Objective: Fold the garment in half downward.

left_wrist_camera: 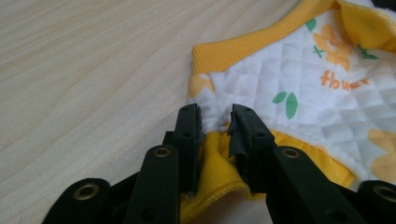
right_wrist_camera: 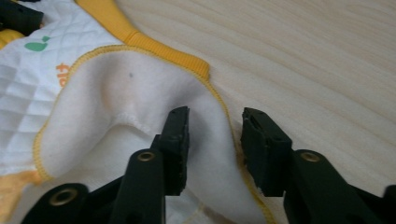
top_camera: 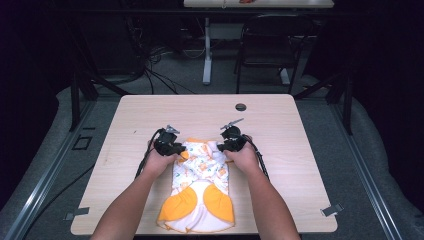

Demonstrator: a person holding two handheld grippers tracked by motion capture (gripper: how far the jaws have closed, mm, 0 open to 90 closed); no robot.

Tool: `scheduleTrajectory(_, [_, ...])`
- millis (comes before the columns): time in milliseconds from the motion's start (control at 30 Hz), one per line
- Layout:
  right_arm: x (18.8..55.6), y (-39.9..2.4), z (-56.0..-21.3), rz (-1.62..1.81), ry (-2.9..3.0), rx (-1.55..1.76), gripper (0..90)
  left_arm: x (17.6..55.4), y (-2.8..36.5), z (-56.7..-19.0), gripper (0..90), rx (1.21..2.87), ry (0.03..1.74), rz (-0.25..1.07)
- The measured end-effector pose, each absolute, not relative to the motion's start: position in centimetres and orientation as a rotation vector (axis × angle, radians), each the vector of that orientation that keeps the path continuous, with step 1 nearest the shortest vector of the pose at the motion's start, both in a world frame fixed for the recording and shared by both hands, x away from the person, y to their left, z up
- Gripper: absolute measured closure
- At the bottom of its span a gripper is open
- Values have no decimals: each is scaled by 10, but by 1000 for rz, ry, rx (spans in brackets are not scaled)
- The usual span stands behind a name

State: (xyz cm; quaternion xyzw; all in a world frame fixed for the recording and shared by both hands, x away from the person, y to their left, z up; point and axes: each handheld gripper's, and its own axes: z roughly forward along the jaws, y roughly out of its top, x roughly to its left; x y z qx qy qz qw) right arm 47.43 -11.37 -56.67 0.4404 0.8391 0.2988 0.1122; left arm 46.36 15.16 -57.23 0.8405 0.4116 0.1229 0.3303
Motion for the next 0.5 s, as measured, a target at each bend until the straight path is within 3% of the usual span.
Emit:
scheduleTrajectory(167, [472, -113, -568, 925, 2489, 1292, 801, 464, 150, -570, 826, 2215, 1071, 281])
scheduleTrajectory(500, [470, -109, -567, 910, 2500, 1245, 867, 464, 149, -570, 842, 2196, 1110, 275])
